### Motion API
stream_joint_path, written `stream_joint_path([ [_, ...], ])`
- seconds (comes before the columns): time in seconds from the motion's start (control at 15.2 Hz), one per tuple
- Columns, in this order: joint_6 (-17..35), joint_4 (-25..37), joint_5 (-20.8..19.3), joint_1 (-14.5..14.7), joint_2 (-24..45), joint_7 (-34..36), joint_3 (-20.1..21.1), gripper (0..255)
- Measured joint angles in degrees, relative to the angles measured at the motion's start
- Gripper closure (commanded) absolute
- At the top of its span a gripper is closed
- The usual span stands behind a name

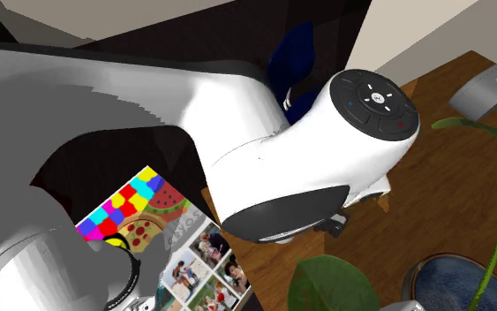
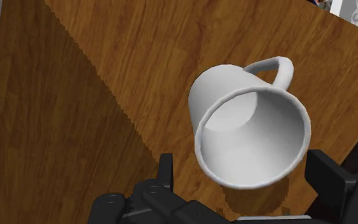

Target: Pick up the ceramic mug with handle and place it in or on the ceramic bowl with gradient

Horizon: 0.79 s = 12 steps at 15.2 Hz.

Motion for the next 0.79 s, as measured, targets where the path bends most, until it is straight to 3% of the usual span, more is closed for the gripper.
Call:
stream_joint_path([
  [0.2, 2.9, 0.7, 1.1, 0.7, 3.9, -3.5, -3.3, 0],
  [0.79, 9.7, -1.7, 3.0, 2.3, 8.7, -5.6, -5.8, 0],
])
